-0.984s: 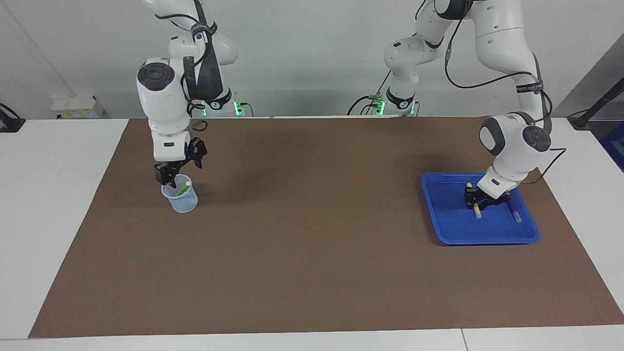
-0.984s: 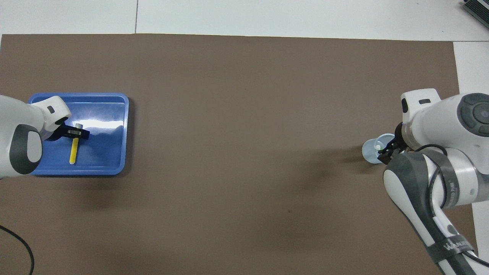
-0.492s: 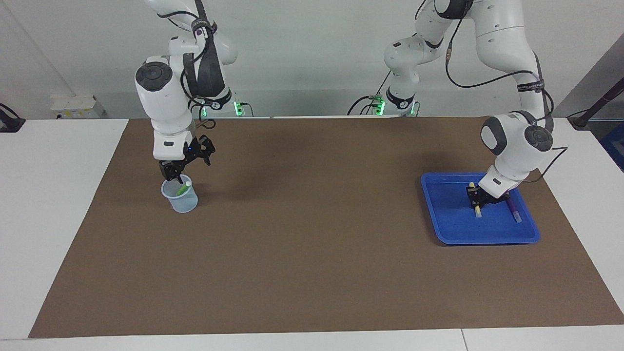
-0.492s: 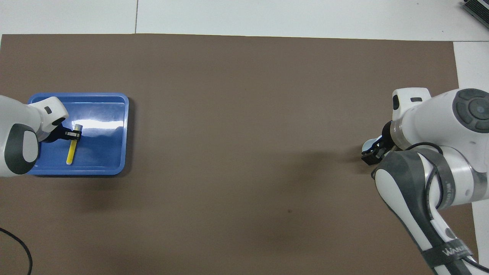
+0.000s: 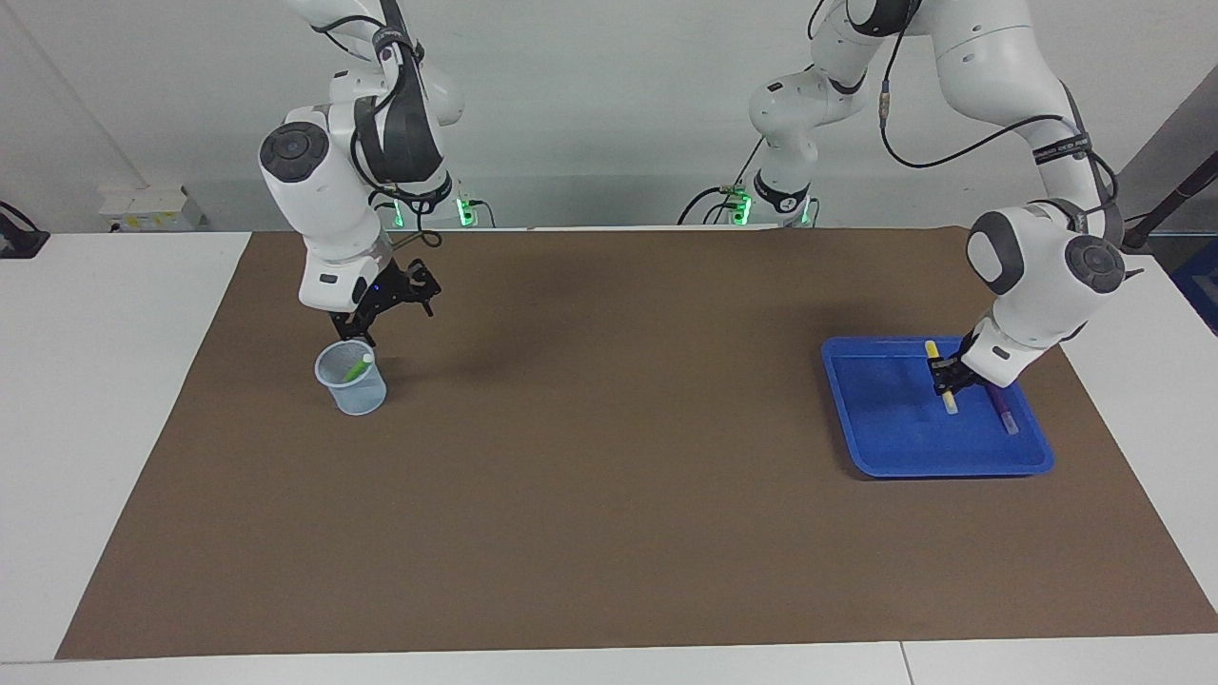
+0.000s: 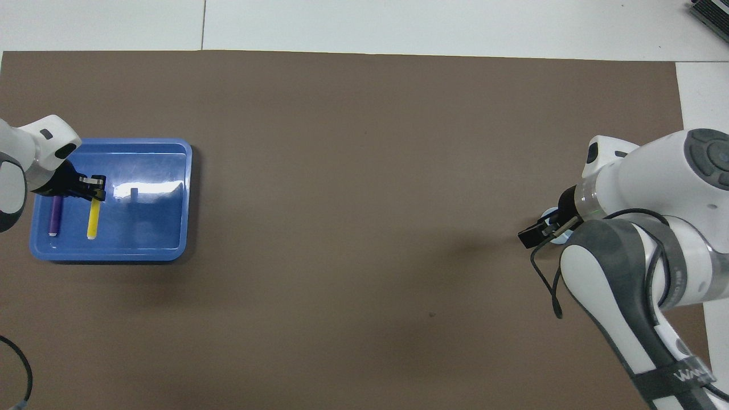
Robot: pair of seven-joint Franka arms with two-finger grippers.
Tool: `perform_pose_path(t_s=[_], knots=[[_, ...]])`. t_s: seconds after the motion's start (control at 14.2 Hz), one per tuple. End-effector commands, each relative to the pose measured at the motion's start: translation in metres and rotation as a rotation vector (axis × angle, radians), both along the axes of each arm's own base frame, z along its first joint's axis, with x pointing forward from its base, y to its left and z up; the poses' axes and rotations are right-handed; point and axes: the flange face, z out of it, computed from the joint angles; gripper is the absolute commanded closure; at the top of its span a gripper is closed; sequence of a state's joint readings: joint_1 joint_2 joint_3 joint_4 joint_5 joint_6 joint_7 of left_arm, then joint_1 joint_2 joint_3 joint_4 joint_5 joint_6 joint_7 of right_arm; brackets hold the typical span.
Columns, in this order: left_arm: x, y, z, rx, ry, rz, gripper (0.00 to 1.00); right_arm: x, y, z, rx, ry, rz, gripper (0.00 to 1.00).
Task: Transfer and insert pens with both arms
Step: 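Raise the right gripper from the cup while the left gripper lifts yellow pen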
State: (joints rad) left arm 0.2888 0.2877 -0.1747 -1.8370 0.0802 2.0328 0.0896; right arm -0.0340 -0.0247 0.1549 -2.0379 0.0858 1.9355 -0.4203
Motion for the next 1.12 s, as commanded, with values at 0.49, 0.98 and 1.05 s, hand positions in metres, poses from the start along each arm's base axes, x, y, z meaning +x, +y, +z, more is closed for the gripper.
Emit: perform_pose_path(t_s=[0.49,0.98,1.05], knots=[[-0.015,-0.059,0.113,-0.24,0.012,0.61,1.0,-0.012,0.02,0.008,0.116,0.089,-0.276,0.0],[-0.044,-0.103,0.177,-0.334,0.075,0.977,1.0,-0.014,0.033,0.01,0.151,0.111,-0.347,0.0],[-0.047,-0.113,0.183,-0.348,0.094,1.017,1.0,-0.014,0.033,0.01,0.153,0.115,-0.363,0.0]])
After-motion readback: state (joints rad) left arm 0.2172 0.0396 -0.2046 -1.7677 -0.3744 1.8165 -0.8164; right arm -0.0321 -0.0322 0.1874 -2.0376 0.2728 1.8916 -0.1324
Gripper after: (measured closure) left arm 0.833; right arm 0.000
